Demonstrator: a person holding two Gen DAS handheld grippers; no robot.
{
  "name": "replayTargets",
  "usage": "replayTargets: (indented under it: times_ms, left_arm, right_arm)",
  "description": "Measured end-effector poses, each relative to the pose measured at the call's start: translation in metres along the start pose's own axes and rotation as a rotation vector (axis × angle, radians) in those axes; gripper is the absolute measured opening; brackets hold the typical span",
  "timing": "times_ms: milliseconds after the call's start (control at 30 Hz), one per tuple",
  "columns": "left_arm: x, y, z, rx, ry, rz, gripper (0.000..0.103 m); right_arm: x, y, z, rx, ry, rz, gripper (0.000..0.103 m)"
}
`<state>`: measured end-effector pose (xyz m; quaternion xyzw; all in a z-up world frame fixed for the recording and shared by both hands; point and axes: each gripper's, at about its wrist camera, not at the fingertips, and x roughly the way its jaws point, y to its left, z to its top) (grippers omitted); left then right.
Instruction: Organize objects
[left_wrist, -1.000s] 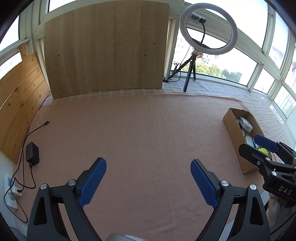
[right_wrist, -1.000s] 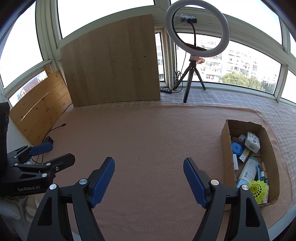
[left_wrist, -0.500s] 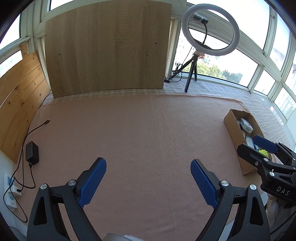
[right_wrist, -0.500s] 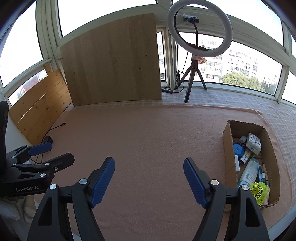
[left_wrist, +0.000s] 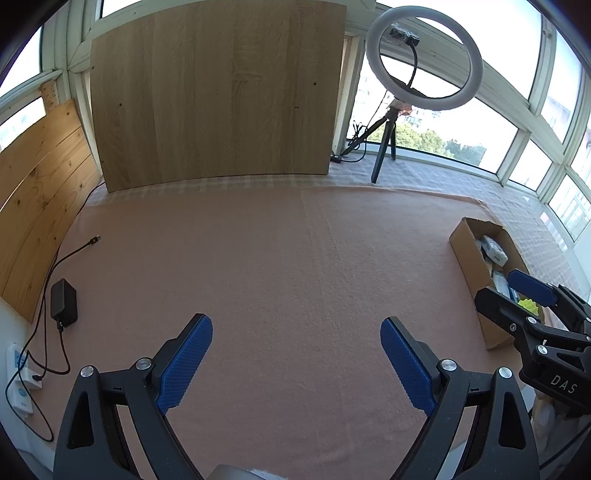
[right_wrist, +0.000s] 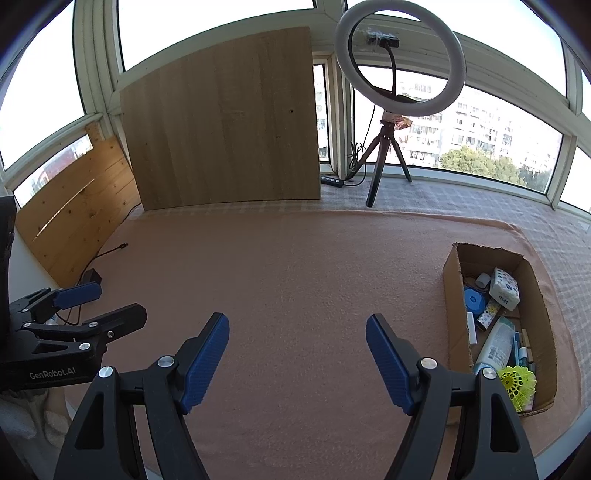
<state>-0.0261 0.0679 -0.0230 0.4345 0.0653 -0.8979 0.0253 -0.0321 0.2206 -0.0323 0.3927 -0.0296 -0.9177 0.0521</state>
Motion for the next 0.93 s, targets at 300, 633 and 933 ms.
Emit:
replayTargets:
  times_ms: [300,633,933]
  left_arm:
    - [0.0012,0.0,-0.0011,-0.003,0.004,0.0,0.094]
    - [0.0016,0.0002,-0.0031,-0.002,0.007,-0.005,0.094]
    - [0.0029,-0.0005,-0.0056,0.01,-0.002,0.006,0.094]
  right_arm:
    - [0.0014,-0.0002,0.0001,0.003,0.005,0.0,0.073]
    - [0.0025,0.0006,-0.0004,0.001,0.011,-0.003,0.073]
    - [0.0036,-0.0025,-0.0039,0.006,0.017,-0.015,0.073]
